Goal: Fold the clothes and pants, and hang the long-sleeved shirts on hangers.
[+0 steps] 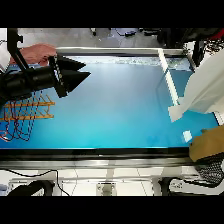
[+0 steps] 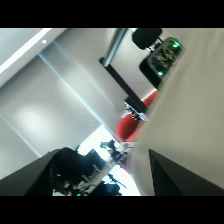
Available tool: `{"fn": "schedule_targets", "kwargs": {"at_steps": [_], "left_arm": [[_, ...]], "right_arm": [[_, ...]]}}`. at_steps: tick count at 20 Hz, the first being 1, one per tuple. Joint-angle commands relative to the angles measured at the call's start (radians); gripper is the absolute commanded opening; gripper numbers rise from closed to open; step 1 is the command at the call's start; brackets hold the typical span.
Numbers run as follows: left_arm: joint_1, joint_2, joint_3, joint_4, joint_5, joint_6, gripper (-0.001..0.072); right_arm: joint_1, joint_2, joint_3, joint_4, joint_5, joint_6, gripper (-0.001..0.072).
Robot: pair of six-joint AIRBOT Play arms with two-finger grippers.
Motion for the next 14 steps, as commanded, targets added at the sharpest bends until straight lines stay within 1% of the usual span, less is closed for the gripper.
{"fn": "schedule_targets", "kwargs": {"at_steps": [1,3,6,8,10,12,14], "left_arm": [[0.0,-0.001,-0.001,0.009,0.001,0.0,0.044],[0.0,-0.002,-0.001,0.01,0.001,0.0,0.0441],[0.0,-0.002,-0.001,0.02,0.001,0.0,0.0441],[0.001,-0.002,-0.001,0.078,0.008,0.0,0.0439],[0.002,-0.01,-0.001,0.144,0.016,0.0,0.0396],[0.007,-0.026,-0.001,0.173,0.039,-0.023,0.0395],[0.026,-0.042,-0.001,0.172,0.079,-0.053,0.0395]], "right_arm": [[0.054,0.029,0.0,0.016,-0.005,-0.031,0.0638],[0.103,0.036,0.0,0.013,-0.011,-0.054,0.0638],[0.197,0.037,0.0,0.013,0.021,-0.055,0.0638],[0.275,0.037,0.0,0.013,0.055,-0.058,0.0638],[0.365,0.037,0.0,0.013,0.084,-0.061,0.0638],[0.46,0.037,0.0,0.013,0.128,-0.118,0.0638],[0.557,0.037,-0.002,0.012,0.193,-0.215,0.0638]]}}
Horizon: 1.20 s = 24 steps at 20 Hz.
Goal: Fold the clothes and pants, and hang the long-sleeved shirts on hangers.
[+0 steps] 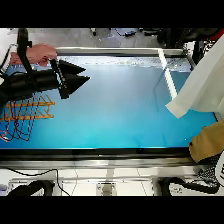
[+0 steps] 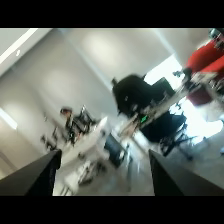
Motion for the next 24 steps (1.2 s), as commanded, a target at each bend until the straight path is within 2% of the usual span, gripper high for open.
{"fn": "schedule_targets", "kwargs": {"at_steps": [1,4,6,12,24], "left_arm": [[0.028,-0.022,0.0,0.036,0.076,-0.055,0.0395],[0.068,-0.023,0.0,0.005,0.126,-0.101,0.0395],[0.088,-0.023,0.0,-0.031,0.126,-0.103,0.0395],[0.091,-0.027,0.0,-0.039,0.129,-0.103,0.0397],[0.091,-0.027,0.0,-0.039,0.129,-0.103,0.0397]], "right_arm": [[0.175,0.0,-0.002,-0.004,0.117,-0.188,0.0637],[0.294,-0.002,-0.014,-0.025,0.247,-0.498,0.0636],[0.336,-0.005,-0.023,-0.037,0.321,-0.597,0.0628],[0.346,-0.013,-0.028,-0.047,0.423,-0.603,0.0628],[0.346,-0.013,-0.028,-0.047,0.422,-0.603,0.0628]]}}
